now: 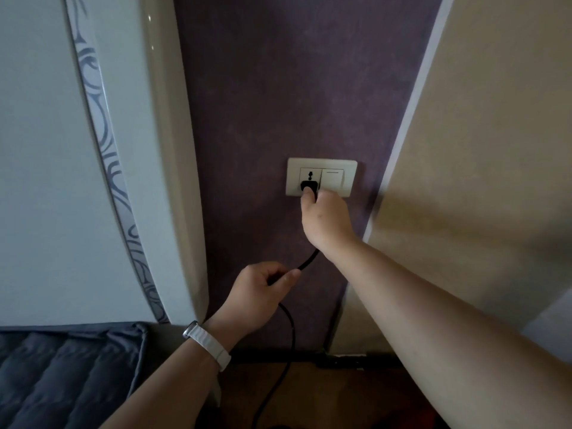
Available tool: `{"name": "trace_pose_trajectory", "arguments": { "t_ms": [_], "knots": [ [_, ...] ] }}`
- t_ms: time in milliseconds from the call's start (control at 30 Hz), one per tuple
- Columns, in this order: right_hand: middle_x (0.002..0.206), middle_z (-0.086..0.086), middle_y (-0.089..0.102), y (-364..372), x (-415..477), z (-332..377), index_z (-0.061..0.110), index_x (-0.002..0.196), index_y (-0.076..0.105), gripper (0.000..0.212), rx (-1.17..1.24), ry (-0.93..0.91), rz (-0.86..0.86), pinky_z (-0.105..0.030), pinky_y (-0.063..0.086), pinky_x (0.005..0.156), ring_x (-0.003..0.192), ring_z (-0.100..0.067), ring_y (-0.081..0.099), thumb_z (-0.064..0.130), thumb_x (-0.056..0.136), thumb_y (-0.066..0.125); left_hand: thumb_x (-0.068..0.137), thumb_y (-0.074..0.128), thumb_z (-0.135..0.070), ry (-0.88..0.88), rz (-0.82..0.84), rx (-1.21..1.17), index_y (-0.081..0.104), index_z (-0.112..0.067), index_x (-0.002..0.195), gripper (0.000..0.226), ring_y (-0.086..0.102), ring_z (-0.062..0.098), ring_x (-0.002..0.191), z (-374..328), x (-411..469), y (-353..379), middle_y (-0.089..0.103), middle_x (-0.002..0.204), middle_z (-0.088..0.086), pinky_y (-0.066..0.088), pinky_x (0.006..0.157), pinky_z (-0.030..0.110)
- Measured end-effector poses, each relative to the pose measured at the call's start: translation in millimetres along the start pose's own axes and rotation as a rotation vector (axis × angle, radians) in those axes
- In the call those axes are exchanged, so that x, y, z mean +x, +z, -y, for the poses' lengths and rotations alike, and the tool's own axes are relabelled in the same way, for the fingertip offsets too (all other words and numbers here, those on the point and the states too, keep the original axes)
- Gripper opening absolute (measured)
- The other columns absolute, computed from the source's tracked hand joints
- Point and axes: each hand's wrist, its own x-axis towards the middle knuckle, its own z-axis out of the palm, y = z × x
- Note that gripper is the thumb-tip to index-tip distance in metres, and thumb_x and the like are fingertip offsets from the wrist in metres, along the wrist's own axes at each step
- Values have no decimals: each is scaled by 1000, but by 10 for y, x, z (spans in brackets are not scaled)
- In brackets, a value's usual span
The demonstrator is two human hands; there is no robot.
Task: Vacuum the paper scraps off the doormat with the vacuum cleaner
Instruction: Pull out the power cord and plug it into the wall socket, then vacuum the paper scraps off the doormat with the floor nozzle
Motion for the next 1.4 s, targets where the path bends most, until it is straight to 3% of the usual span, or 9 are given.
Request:
{"name": "trace_pose_trajectory", "arguments": {
  "t_ms": [167,267,367,467,600,700,933,1100,1400],
  "knots": [
    [68,1,51,-5,-56,2,16,69,42,44,-27,-25,-17,-24,27,45,56,-11,48,40,105,36,93,67,-36,-33,3,39,69,-17,73,27,51,7,53,25,-28,111,58,60,-1,43,52,27],
    [74,0,57,-45,-70,-64,18,75,47,42,80,2,38,-37,52,58,64,-17,59,50,100,41,92,69,-33,-43,56,46,66,-31,89,4,64,5,69,34,-88,200,69,80,-7,53,65,23],
    [75,5,58,-168,-162,-196,20,85,50,39,75,-24,76,-38,55,67,72,-20,65,57,95,46,90,70,-28,-12,74,17,59,-41,101,20,66,3,88,53,-130,303,70,94,-7,55,80,28],
    [75,10,54,-344,-311,-447,23,101,54,35,-31,-91,115,-29,42,60,70,-7,57,57,96,48,90,70,-25,144,-28,73,57,-32,119,33,61,0,102,87,-192,395,64,109,-11,49,86,17],
    [108,11,63,-608,-572,-988,25,125,56,44,-202,-132,186,-34,52,84,98,-11,62,57,95,49,88,63,-29,530,-123,396,63,-10,121,39,58,18,107,133,-296,531,59,118,3,49,91,29],
    [137,8,53,-820,-826,-1433,25,138,51,51,-415,-123,268,-28,43,86,115,-14,56,55,97,47,89,63,-27,639,-6,535,65,-10,121,36,58,26,107,155,-344,741,59,124,8,51,90,39],
    [153,3,38,-1238,-1410,-2292,24,148,41,56,-744,-27,446,-36,33,113,140,-19,34,54,100,40,93,49,-52,438,447,680,47,-29,144,56,30,18,143,258,-236,1418,36,156,-4,31,117,44],
    [157,3,33,-1539,-1807,-2691,29,151,36,57,-788,115,461,-37,24,117,145,-20,28,56,101,34,93,45,-56,462,664,696,44,-30,146,59,30,19,144,354,-201,2016,32,158,-4,29,117,40],
    [143,0,49,-2096,-2770,-3255,26,140,52,52,-831,318,410,-40,28,116,136,-23,42,53,97,44,97,52,-50,700,1056,568,41,-25,149,59,27,18,145,236,-606,3348,32,158,-4,26,116,39]
  ]
}}
